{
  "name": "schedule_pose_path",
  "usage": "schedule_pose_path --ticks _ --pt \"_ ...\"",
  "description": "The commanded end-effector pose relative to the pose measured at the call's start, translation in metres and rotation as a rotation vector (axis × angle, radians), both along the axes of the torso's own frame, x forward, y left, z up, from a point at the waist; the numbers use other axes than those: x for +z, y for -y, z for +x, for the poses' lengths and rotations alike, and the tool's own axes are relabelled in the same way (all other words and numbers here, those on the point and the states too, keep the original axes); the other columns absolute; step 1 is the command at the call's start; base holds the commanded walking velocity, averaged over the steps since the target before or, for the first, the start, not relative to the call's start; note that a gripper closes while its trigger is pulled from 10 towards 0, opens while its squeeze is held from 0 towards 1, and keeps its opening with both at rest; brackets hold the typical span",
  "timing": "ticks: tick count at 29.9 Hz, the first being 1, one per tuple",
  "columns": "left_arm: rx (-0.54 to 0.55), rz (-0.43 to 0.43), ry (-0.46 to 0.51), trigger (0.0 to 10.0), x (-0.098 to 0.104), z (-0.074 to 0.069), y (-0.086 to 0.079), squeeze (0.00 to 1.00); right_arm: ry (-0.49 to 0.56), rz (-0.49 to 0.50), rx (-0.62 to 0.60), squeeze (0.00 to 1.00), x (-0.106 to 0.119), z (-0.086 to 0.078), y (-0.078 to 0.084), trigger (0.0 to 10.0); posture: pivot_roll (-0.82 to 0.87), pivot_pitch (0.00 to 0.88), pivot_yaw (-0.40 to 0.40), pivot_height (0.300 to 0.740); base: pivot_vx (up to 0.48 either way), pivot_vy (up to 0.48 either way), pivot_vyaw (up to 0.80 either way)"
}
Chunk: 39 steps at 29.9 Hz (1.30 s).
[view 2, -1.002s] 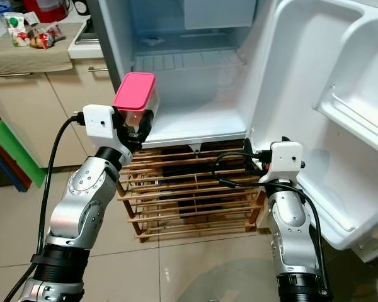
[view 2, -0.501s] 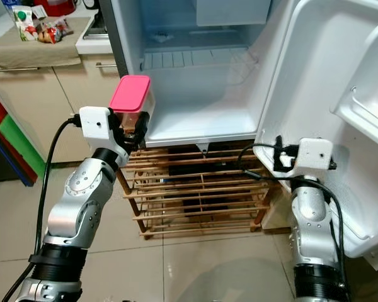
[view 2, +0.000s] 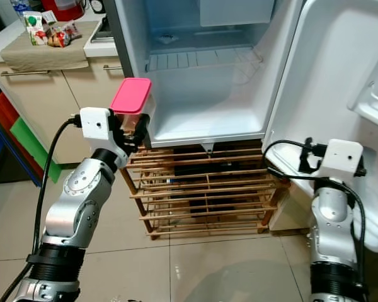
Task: Restocking fridge
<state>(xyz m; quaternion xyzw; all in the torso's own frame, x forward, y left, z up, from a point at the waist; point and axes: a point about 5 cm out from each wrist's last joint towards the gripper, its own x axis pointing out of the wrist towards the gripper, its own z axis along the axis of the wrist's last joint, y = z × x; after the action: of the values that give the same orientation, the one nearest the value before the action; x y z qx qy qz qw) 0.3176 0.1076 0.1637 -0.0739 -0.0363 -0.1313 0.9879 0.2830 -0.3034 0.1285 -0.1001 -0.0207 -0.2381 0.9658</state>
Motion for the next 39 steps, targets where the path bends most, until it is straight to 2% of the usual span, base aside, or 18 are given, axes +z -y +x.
schedule_pose_path --ticks 1,3,5,8,9,10,12,13,15,17,23,39 --pt "-0.002 0.003 0.007 10.0 0.003 0.0 -0.001 0.0 0.013 -0.007 -0.016 0.0 0.005 0.003 0.003 10.0 -0.14 0.0 0.099 0.74 0.0 0.0 0.0" --pt "-0.005 0.004 0.006 10.0 0.004 0.0 -0.001 0.0 0.017 -0.022 -0.023 0.0 0.008 0.002 0.004 10.0 -0.14 0.0 0.099 0.74 0.0 0.0 0.0" --pt "-0.006 0.002 0.006 10.0 0.004 0.001 -0.001 0.0 0.034 -0.046 0.007 0.0 0.012 0.003 -0.002 10.0 -0.15 0.0 0.098 0.74 0.0 0.0 0.0" --pt "-0.006 0.0 0.003 10.0 0.004 0.001 -0.001 0.0 0.059 -0.033 0.08 0.0 0.013 0.003 -0.019 10.0 -0.15 0.0 0.096 0.74 0.0 0.0 0.0" --pt "-0.006 -0.001 -0.002 10.0 0.003 0.002 0.0 0.0 0.086 -0.009 0.17 0.0 0.014 0.002 -0.039 10.0 -0.15 0.0 0.097 0.74 0.0 0.0 0.0" --pt "-0.006 -0.001 -0.002 10.0 0.003 0.002 0.0 0.0 0.086 -0.009 0.17 0.0 0.014 0.002 -0.039 10.0 -0.15 0.0 0.097 0.74 0.0 0.0 0.0" --pt "-0.005 0.0 -0.011 10.0 0.001 0.004 0.0 0.0 0.116 0.059 0.312 0.0 0.012 -0.002 -0.071 10.0 -0.16 0.0 0.1 0.74 0.0 0.0 0.0" --pt "-0.005 0.0 -0.011 10.0 0.001 0.004 0.0 0.0 0.116 0.059 0.312 0.0 0.012 -0.002 -0.071 10.0 -0.16 0.0 0.1 0.74 0.0 0.0 0.0" --pt "-0.005 -0.002 -0.018 10.0 0.0 0.007 0.001 0.0 0.099 0.09 0.36 0.0 0.004 -0.006 -0.086 10.0 -0.16 0.0 0.101 0.74 0.0 0.0 0.0" --pt "-0.004 -0.004 -0.019 10.0 0.0 0.009 0.001 0.0 0.085 0.102 0.382 0.0 -0.001 -0.008 -0.093 10.0 -0.16 0.0 0.101 0.74 0.0 0.0 0.0" --pt "0.018 -0.029 -0.029 10.0 -0.001 0.014 0.0 0.0 0.063 0.117 0.4 0.0 -0.004 -0.01 -0.097 10.0 -0.17 0.0 0.093 0.74 0.0 -0.179 0.3" --pt "0.069 -0.044 -0.055 10.0 -0.009 0.022 -0.002 0.0 0.043 0.107 0.413 0.0 -0.003 -0.007 -0.096 10.0 -0.17 0.0 0.082 0.74 0.255 -0.367 0.58"
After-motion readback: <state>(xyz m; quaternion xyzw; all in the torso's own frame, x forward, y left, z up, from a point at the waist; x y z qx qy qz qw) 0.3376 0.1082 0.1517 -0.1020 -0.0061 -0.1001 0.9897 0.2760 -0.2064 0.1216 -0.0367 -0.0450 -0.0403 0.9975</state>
